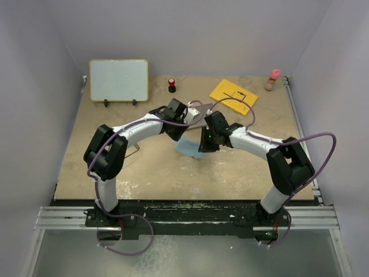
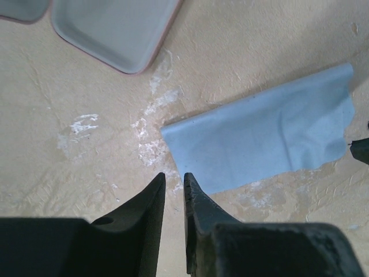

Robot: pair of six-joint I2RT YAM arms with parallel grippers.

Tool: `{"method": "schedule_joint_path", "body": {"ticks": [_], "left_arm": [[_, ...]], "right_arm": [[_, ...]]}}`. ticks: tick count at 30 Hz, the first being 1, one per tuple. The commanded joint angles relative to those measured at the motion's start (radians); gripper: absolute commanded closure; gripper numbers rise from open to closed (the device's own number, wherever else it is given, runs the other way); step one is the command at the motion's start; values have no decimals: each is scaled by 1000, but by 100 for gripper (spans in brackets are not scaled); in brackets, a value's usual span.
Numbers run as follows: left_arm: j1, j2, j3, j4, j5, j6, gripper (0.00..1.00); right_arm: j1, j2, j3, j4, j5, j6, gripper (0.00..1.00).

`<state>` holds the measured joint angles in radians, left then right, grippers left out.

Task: Organize the sunglasses
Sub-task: Fold the glasses cleaning cloth at the center of the board, then pick up the glasses cleaning cloth from the center of the board.

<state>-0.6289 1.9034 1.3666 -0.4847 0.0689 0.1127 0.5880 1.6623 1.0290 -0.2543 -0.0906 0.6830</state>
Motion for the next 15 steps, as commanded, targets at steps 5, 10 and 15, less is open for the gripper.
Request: {"method": "schedule_joint_path", "body": {"ticks": [5,10,15], "left_arm": [[14,8,83,14,-41,-26,58],[23,32,116,-5,-43,-33,56],[43,41,134,-23,-37,-38,56]], "right_arm": [[-22,7,24,-124,139,68,54],[-38,46,59,-123,149,43,51],[-43,113,109,-125,142,15,54]]}}
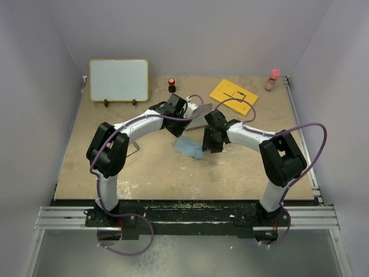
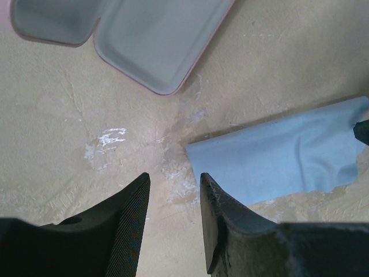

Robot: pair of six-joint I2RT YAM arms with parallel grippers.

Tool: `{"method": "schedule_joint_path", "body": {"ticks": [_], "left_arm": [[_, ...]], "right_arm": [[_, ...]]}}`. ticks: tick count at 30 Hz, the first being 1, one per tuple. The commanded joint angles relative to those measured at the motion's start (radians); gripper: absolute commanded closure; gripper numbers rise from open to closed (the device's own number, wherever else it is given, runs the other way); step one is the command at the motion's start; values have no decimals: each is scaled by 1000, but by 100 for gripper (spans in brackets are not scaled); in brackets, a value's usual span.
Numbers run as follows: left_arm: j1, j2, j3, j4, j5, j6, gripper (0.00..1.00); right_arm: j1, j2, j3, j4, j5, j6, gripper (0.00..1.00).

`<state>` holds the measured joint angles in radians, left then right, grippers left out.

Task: Organize the sunglasses
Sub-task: Pick up the glasses cleaning cloth from the center of the board.

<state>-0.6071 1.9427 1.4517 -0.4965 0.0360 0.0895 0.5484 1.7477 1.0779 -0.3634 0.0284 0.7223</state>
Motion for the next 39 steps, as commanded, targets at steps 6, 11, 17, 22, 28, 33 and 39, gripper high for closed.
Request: {"method": "schedule_joint_path", "body": {"ticks": [6,11,17,22,28,33,39], "left_arm": [[42,-4,52,-20,4,-17,56],[44,2,58,-24,18,-23,56],[45,4,68,-34,24,-25,56],[46,9,75,-35,41,-29,56],[47,21,79,-29,53,-26,56],[54,45,96,-45,90,-19,56],[75,61,110,-50,120,-25,54]], "right_arm": [[-4,43,70,9,7,-30,56],[-5,62,70,18,12,-37,58],[-5,60,61,31,6,-31,66],[-4,75,82,32,9,-41,80],[-5,88,97,31,10,-64,98],[-4,87,103,18,28,-76,100],[-4,50,114,22,32,-85,100]]}}
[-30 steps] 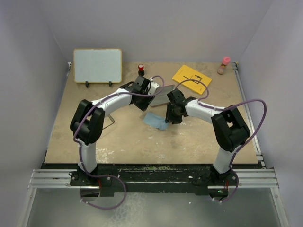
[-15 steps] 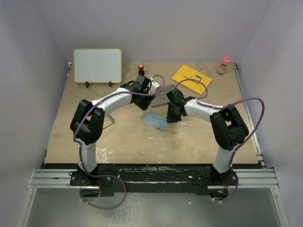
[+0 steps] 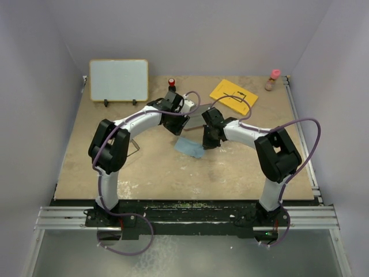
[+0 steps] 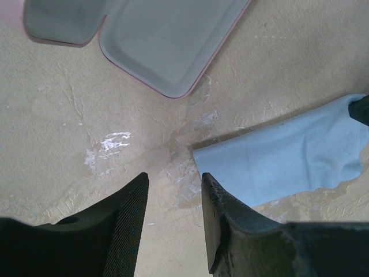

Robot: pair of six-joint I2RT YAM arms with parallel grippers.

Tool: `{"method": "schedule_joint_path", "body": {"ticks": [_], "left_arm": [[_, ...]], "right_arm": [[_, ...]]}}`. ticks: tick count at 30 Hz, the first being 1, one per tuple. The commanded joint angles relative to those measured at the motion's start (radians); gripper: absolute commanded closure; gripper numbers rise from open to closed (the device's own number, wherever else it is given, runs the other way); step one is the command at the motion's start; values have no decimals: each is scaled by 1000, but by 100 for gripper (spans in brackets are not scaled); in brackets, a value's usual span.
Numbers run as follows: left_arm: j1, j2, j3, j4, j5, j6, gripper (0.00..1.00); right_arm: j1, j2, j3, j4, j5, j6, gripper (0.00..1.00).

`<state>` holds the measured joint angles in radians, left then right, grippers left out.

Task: Organize the sunglasses
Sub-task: Pick up the glasses cleaning cloth from the center of the board.

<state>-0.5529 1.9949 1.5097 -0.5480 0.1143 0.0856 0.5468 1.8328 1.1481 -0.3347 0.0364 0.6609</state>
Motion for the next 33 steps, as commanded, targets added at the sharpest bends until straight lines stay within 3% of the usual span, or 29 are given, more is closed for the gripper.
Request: {"method": "schedule_joint_path", "body": {"ticks": [1,6,33], "left_arm": [[24,15,61,-8,48,-21,53],[28,21,67,-15,79,-17,43],[26,129,83,-7,143,36,43]], "right_arm": [[-2,-44,47,-9,24,-26,100],[-2,-87,61,-16,19,-45,100],[-4,-43,69,-22,14,-46,100]]}}
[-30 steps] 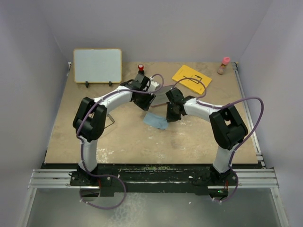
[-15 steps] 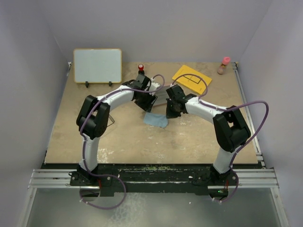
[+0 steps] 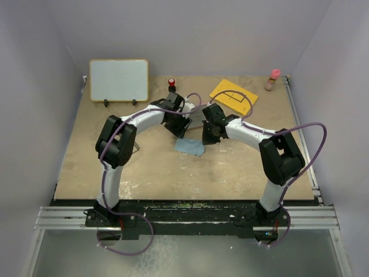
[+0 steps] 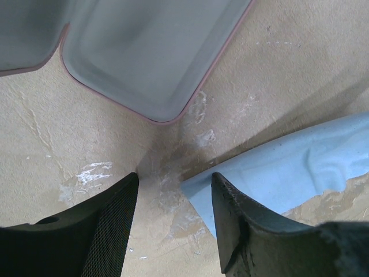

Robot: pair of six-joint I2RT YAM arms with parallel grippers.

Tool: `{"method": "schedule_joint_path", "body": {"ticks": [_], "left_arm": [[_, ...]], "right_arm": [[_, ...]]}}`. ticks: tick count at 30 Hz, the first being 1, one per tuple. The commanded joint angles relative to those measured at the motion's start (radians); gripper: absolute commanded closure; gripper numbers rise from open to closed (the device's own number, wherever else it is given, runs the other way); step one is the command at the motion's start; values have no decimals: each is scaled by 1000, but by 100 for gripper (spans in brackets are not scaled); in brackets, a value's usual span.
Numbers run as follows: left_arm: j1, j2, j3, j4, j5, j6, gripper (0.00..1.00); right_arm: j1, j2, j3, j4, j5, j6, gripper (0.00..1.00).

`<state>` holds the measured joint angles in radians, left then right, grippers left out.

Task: Organize the sunglasses
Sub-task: Pick up the glasses cleaning cloth from the center of the board.

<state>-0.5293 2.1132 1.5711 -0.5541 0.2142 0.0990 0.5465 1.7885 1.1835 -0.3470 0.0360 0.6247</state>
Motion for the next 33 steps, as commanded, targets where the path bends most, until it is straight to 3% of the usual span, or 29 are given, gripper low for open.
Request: {"method": "schedule_joint_path", "body": {"ticks": [1,10,23,33], "left_arm": [[3,9,17,-8,53,18,43],[-19,-43,-56,-27,69,-13,43],[-34,-9,-43,-56,87,-53,45],[-50,-14,-70,-42,116,-67,62]], "right_arm": [[-3,1,32,-11,15,-10,100],[-4,3,23,-2,9,-5,100],[-4,12,28,-1,7,0,100],[-5,30,47,-3,10,-1,100]]}}
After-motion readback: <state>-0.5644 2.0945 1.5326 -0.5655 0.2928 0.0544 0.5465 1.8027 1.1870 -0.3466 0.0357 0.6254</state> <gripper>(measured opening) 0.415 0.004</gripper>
